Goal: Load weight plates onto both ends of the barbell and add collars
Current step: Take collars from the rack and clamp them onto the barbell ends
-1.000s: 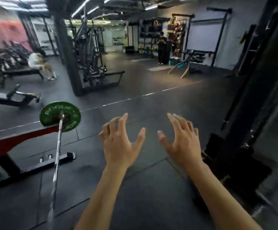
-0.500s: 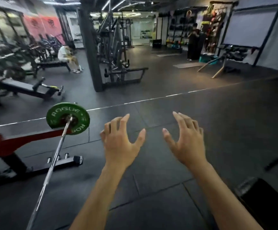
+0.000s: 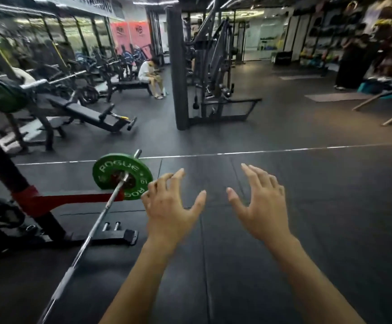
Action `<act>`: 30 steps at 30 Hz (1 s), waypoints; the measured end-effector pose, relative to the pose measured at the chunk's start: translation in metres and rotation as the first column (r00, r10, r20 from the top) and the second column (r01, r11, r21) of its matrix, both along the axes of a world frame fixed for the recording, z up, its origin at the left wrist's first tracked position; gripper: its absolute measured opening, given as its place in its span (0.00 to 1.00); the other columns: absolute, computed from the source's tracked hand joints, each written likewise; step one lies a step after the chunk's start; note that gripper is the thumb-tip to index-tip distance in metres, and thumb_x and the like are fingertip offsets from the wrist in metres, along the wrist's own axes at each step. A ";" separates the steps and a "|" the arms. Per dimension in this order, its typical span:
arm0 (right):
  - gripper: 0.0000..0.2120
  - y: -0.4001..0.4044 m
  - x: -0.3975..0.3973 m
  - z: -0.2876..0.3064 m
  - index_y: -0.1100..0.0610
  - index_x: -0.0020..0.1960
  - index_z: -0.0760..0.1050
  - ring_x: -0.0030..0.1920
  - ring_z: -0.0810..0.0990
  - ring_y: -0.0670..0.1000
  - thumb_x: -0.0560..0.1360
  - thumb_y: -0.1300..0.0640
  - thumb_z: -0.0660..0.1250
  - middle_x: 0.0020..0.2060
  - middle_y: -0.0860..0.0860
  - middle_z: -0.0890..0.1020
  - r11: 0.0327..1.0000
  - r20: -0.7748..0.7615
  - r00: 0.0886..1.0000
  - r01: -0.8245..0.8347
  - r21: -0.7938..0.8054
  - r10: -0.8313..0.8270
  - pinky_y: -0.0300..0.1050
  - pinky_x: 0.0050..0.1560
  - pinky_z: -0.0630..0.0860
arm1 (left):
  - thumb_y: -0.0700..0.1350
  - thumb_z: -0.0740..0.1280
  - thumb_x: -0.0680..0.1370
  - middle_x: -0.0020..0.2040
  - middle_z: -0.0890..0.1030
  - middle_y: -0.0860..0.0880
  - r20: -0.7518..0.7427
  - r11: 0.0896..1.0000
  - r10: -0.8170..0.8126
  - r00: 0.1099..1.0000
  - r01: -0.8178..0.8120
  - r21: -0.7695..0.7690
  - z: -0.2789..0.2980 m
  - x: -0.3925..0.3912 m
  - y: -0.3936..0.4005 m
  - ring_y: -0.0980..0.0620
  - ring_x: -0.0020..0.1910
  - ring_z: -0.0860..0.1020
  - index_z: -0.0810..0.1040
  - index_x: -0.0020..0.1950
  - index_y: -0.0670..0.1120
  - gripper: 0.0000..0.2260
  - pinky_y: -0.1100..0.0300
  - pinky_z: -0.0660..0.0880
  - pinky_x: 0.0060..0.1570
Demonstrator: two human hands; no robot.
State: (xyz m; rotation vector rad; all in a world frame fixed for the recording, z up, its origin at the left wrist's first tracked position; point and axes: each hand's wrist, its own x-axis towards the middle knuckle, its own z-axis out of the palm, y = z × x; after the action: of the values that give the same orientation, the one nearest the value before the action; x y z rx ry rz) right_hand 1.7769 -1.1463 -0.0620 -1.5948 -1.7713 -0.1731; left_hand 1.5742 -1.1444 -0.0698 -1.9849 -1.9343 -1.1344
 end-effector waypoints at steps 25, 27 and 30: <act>0.32 0.612 0.033 -0.001 0.52 0.73 0.67 0.65 0.71 0.54 0.74 0.35 0.57 0.67 0.49 0.73 0.995 -0.051 0.995 -0.084 -0.055 0.081 0.55 0.61 0.68 | 0.70 0.57 0.73 0.64 0.74 0.49 0.026 0.992 0.123 0.992 -0.123 -0.006 0.000 0.037 0.592 0.47 0.63 0.69 0.71 0.72 0.51 0.34 0.46 0.64 0.60; 0.32 0.665 0.019 0.004 0.53 0.72 0.68 0.63 0.72 0.55 0.74 0.36 0.57 0.66 0.50 0.75 0.988 -0.052 0.987 -0.152 -0.038 0.150 0.55 0.59 0.69 | 0.70 0.58 0.72 0.63 0.74 0.49 0.053 0.980 0.199 0.979 -0.200 0.018 0.006 0.025 0.633 0.46 0.62 0.70 0.72 0.71 0.50 0.34 0.45 0.66 0.58; 0.33 0.734 -0.011 0.009 0.53 0.71 0.69 0.61 0.73 0.55 0.73 0.35 0.57 0.65 0.50 0.75 0.969 -0.025 0.970 -0.242 -0.044 0.241 0.55 0.55 0.71 | 0.70 0.58 0.72 0.63 0.74 0.48 0.070 0.953 0.302 0.951 -0.303 0.003 0.009 0.001 0.681 0.45 0.62 0.70 0.72 0.71 0.50 0.34 0.45 0.66 0.59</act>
State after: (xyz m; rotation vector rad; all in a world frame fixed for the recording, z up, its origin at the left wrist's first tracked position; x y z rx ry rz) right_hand 1.7663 -0.4119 -0.0534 -1.3919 -1.9492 -0.0002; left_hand 1.5748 -0.4633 -0.0611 -1.5857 -2.1635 -1.1416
